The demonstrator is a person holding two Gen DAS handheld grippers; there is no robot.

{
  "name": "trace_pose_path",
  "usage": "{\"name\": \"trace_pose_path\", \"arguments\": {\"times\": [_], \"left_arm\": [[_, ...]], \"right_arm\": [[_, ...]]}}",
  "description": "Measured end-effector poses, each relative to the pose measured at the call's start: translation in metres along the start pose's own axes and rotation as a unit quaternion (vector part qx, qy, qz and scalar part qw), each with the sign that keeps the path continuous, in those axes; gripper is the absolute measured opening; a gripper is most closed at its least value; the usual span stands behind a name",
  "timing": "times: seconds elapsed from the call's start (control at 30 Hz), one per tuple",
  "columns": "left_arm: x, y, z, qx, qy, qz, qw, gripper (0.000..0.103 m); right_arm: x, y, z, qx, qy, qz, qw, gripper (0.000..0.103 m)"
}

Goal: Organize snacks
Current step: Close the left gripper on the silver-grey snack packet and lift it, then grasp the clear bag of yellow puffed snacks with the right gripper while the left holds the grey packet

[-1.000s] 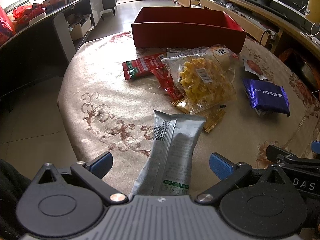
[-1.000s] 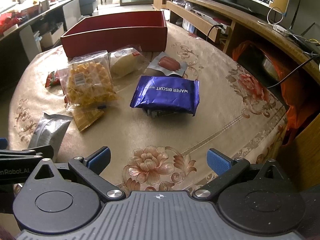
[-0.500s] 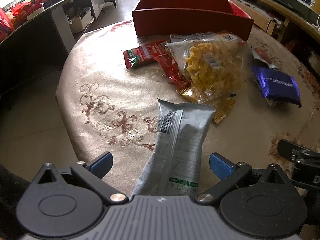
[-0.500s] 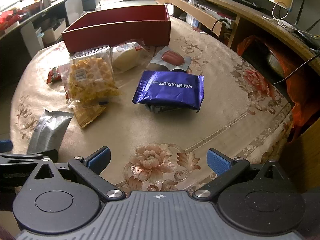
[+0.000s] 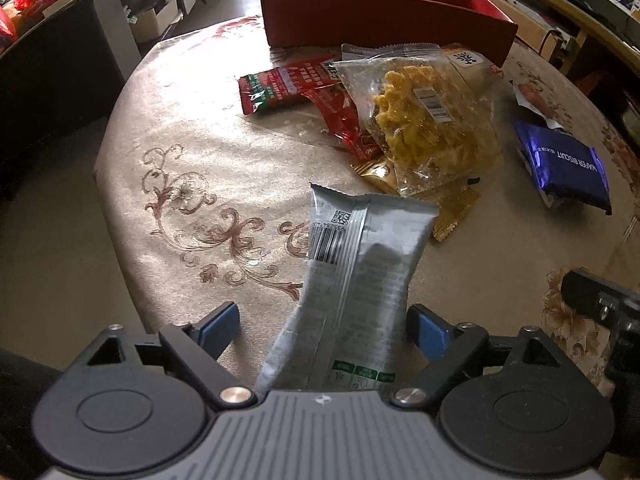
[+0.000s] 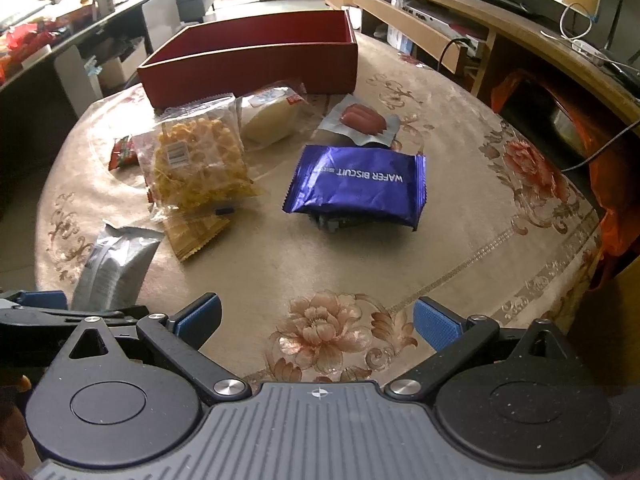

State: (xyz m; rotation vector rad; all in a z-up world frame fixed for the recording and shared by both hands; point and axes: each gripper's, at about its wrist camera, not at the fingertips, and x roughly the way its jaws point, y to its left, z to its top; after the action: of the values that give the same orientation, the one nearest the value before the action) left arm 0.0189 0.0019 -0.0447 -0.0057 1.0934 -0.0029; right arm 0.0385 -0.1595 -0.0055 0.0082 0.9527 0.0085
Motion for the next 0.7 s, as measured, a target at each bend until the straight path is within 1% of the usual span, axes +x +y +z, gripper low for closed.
{"name": "trace_pose_path", "arguments": {"times": [0.03,0.13,0.17,0.2,0.23,0.3,0.4,0.5,0.67,0.7], "left_arm": [[0.000,0.000,0.000,-0.001,-0.001,0.001,1.0000,0.089],[-0.002,0.001,0.002,0.001,-0.005,0.000,1.0000,0.076],[-0.003,0.001,0.003,-0.002,-0.006,-0.004,1.0000,0.069],[-0.003,0.003,0.005,-0.004,-0.006,-0.007,0.9999,0.065],[-0.003,0.004,0.006,-0.006,-0.007,-0.007,0.9999,0.062],[-0.003,0.005,0.007,-0.008,-0.009,-0.007,0.9999,0.054],[-0.003,0.007,0.009,-0.013,-0.010,-0.011,0.9998,0.050],[-0.003,0.008,0.011,-0.015,-0.013,-0.014,0.9997,0.048],[-0.001,0.009,0.012,-0.016,-0.011,-0.020,0.9996,0.049],[-0.001,0.009,0.013,-0.016,-0.011,-0.021,0.9996,0.051]], "right_arm": [[0.000,0.000,0.002,-0.001,-0.001,0.002,1.000,0.102],[-0.001,0.002,0.009,-0.007,-0.008,0.007,1.000,0.102],[-0.001,0.003,0.013,-0.012,-0.009,0.009,1.000,0.101],[0.000,0.004,0.017,-0.016,-0.010,0.012,1.000,0.101],[0.000,0.006,0.022,-0.021,-0.013,0.016,1.000,0.101],[0.003,0.010,0.033,-0.033,-0.018,0.019,0.999,0.101],[0.012,0.022,0.052,-0.061,-0.019,0.026,0.998,0.101],[0.028,0.033,0.073,-0.080,-0.012,0.045,0.996,0.101],[0.061,0.046,0.095,-0.097,0.013,0.071,0.993,0.101],[0.067,0.048,0.097,-0.097,0.019,0.077,0.992,0.101]]}}
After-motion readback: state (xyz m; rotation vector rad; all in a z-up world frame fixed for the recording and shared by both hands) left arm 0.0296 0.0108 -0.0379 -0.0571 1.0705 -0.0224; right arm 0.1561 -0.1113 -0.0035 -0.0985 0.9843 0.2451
